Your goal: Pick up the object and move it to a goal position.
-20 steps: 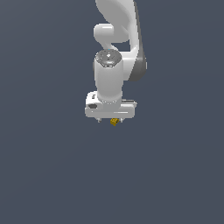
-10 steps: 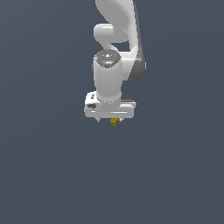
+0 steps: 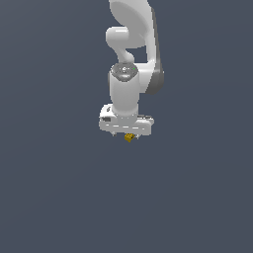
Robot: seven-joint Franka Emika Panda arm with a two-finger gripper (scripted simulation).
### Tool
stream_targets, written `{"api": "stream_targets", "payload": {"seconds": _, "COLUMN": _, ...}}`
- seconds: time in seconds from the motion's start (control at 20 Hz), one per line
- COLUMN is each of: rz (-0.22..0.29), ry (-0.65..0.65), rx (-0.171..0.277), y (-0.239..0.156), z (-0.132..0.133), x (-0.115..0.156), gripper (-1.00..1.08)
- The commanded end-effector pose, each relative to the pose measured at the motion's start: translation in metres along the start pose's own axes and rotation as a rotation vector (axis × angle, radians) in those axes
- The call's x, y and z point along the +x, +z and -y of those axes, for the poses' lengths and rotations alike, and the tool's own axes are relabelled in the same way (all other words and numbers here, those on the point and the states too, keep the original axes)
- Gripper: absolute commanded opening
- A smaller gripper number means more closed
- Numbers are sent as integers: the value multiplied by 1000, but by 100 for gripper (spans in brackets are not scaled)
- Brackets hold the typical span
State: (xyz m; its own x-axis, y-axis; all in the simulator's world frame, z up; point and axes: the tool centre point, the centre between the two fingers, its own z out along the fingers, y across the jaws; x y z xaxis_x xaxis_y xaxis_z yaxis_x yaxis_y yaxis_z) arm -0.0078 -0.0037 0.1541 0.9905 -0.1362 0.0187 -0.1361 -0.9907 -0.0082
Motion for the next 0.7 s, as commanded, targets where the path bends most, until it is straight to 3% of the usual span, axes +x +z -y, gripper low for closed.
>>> {"api": "stream_targets", "payload": {"seconds": 0.0, "rz": 2, "ry": 44, "rx": 0, "y": 9, "z": 2, "x": -8, "gripper": 100}}
{"api": "stream_targets", "payload": {"seconds": 0.65, "rz": 14, "ry": 344, "rx": -6, "y": 61, "z": 8, "x": -65, "gripper": 100}}
